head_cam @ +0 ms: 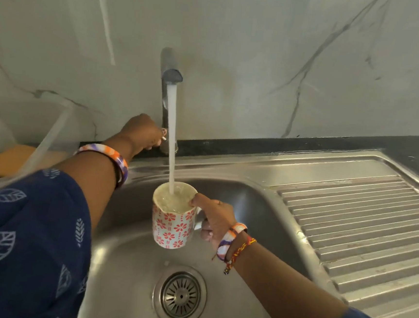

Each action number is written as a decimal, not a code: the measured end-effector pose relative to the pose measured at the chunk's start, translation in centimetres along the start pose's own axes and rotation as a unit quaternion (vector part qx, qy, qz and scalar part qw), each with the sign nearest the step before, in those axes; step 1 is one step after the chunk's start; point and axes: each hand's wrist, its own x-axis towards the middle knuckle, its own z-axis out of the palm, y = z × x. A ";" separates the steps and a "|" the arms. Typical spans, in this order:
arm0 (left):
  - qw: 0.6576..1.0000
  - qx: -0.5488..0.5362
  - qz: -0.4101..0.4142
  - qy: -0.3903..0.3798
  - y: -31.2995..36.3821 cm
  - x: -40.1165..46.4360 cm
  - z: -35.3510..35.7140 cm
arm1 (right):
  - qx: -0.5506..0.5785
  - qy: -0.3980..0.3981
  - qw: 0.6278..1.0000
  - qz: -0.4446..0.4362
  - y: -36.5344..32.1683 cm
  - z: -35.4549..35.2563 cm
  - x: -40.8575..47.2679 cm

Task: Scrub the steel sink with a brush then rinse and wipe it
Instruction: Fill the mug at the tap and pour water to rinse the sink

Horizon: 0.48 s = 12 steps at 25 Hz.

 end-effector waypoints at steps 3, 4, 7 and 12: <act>0.998 -0.006 0.049 -0.036 1.9 -0.8 -0.1 | 0.035 -0.015 0.999 -0.013 -1.8 0.2 -0.8; 0.998 0.004 0.048 -0.041 2.2 -1.2 -0.2 | 0.046 -0.022 0.999 -0.018 -2.3 0.2 -1.1; 0.997 -0.018 0.035 -0.065 1.4 -2.1 -0.7 | 0.047 -0.044 0.998 -0.026 -4.0 -1.1 -2.4; 0.992 -0.069 0.064 -0.080 1.5 -5.2 2.3 | 0.048 -0.029 0.996 -0.069 -7.8 -7.9 -4.8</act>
